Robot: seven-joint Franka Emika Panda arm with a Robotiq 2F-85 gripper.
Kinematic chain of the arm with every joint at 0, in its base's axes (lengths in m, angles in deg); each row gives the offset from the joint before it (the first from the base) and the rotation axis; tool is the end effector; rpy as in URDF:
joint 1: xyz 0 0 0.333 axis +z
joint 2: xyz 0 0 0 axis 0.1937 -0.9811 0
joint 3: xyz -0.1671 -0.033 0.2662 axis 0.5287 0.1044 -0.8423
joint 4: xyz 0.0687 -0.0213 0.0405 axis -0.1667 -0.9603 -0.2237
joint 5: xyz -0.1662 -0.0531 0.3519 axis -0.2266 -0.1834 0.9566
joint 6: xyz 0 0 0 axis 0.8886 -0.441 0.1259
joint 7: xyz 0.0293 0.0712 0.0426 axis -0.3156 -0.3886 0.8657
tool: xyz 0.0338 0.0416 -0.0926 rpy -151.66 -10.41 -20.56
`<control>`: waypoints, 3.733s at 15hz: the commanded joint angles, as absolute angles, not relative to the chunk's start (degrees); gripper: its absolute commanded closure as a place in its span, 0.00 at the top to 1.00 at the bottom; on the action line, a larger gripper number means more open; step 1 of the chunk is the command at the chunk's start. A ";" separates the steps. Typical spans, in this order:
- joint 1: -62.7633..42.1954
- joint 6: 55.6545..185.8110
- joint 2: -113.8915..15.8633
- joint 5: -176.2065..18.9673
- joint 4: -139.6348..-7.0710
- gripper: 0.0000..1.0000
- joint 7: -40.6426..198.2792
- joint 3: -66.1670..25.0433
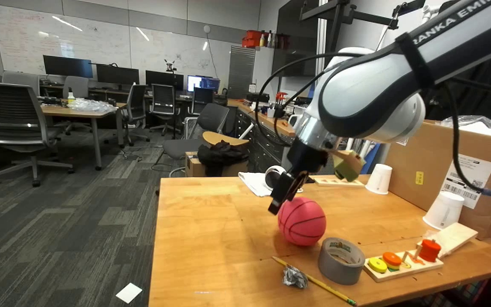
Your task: Push the ball to the right.
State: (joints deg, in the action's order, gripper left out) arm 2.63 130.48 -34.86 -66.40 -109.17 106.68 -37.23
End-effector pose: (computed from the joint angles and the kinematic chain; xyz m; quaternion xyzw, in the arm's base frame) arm 0.4940 0.2444 0.3760 -0.9227 -0.3616 -0.1181 0.0624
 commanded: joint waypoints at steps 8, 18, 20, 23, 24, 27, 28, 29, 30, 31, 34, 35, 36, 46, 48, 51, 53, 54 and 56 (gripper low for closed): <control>7.84 131.79 -2.09 -76.49 -134.62 1.00 111.35 -34.48; 7.83 130.67 -6.87 -81.35 -139.17 1.00 107.32 -33.61; 3.36 129.54 -10.89 -86.20 -136.34 1.00 104.43 -34.29; -2.42 127.71 -16.63 -93.75 -131.51 1.00 99.65 -34.73; -3.97 126.85 -18.70 -95.76 -129.47 1.00 98.42 -34.40; -7.00 123.62 -23.66 -98.96 -124.12 1.00 95.68 -32.99; -7.64 122.01 -25.19 -99.32 -122.30 1.00 94.72 -32.52; -8.27 119.03 -26.35 -99.42 -120.45 1.00 93.86 -31.94; -8.74 116.41 -27.46 -99.48 -118.96 1.00 92.60 -31.45; -9.06 113.25 -28.25 -99.22 -117.76 1.00 91.84 -30.88; -9.36 109.14 -29.43 -97.78 -115.25 1.00 92.76 -29.17; -9.35 109.91 -29.53 -97.24 -114.85 1.00 93.66 -28.66; -9.38 111.00 -29.78 -97.34 -114.48 1.00 94.20 -28.28; -9.07 110.37 -40.51 -108.21 -107.50 1.00 94.84 -27.21; -8.54 110.52 -43.29 -117.27 -104.52 1.00 93.33 -26.75; -8.02 110.81 -44.92 -128.71 -101.31 1.00 91.94 -26.48; -7.86 111.08 -44.46 -135.85 -100.89 1.00 91.06 -26.46; -7.85 111.12 -43.32 -139.39 -101.54 1.00 90.64 -26.50; -7.88 111.47 -41.02 -146.67 -103.09 1.00 88.28 -26.66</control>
